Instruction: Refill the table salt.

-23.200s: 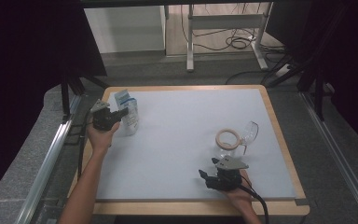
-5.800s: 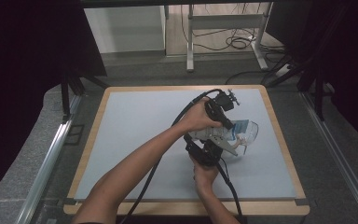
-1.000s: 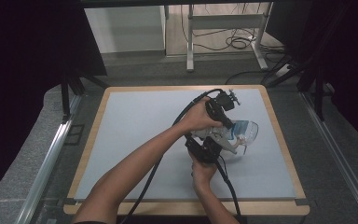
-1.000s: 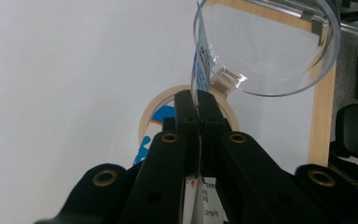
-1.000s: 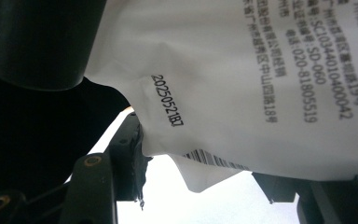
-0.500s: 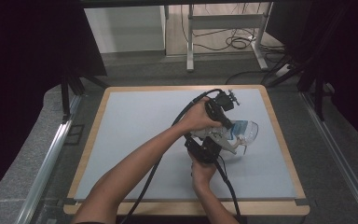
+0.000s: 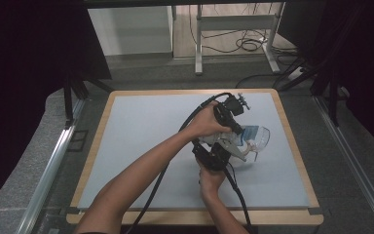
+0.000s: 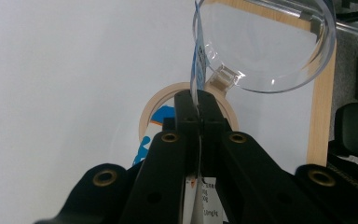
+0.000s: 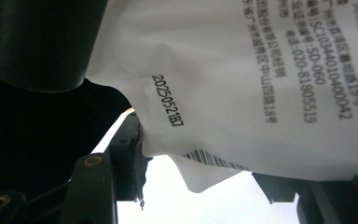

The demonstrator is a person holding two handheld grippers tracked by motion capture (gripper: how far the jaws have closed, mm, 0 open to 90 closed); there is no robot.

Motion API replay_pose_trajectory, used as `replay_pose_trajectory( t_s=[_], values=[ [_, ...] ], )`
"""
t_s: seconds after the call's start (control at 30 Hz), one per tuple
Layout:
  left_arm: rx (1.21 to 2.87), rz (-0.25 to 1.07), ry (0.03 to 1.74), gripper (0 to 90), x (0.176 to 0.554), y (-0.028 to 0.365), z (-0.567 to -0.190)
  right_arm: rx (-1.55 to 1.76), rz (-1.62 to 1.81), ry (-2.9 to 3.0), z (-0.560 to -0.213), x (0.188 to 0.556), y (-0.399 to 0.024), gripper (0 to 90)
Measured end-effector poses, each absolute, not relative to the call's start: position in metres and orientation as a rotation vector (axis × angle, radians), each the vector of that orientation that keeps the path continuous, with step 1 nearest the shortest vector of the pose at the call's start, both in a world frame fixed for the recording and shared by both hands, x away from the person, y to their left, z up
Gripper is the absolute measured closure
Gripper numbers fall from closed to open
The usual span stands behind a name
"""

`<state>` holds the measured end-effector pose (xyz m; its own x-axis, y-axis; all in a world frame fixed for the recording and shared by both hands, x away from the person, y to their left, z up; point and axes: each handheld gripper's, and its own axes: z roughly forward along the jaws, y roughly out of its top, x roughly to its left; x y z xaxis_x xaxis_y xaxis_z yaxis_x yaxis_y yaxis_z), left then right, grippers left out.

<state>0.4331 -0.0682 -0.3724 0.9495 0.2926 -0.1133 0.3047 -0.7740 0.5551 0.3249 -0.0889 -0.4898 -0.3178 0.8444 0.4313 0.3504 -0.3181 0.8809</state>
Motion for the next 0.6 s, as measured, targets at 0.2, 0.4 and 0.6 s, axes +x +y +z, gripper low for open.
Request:
replay_pose_trajectory(
  t_s=[0.2, 0.4, 0.6],
  values=[
    [2.504, -0.025, 0.418, 90.0, 0.4327, -0.0684, -0.372, 1.538, 1.686, 1.512, -0.4891, 0.3248, -0.0889, 43.6],
    [2.505, -0.026, 0.416, 90.0, 0.4325, -0.0683, -0.3717, 1.544, 1.689, 1.51, -0.4889, 0.3243, -0.0886, 43.7],
    [2.5, -0.028, 0.419, 90.0, 0.432, -0.0681, -0.371, 1.536, 1.688, 1.508, -0.4888, 0.3243, -0.0886, 43.8]
  ],
)
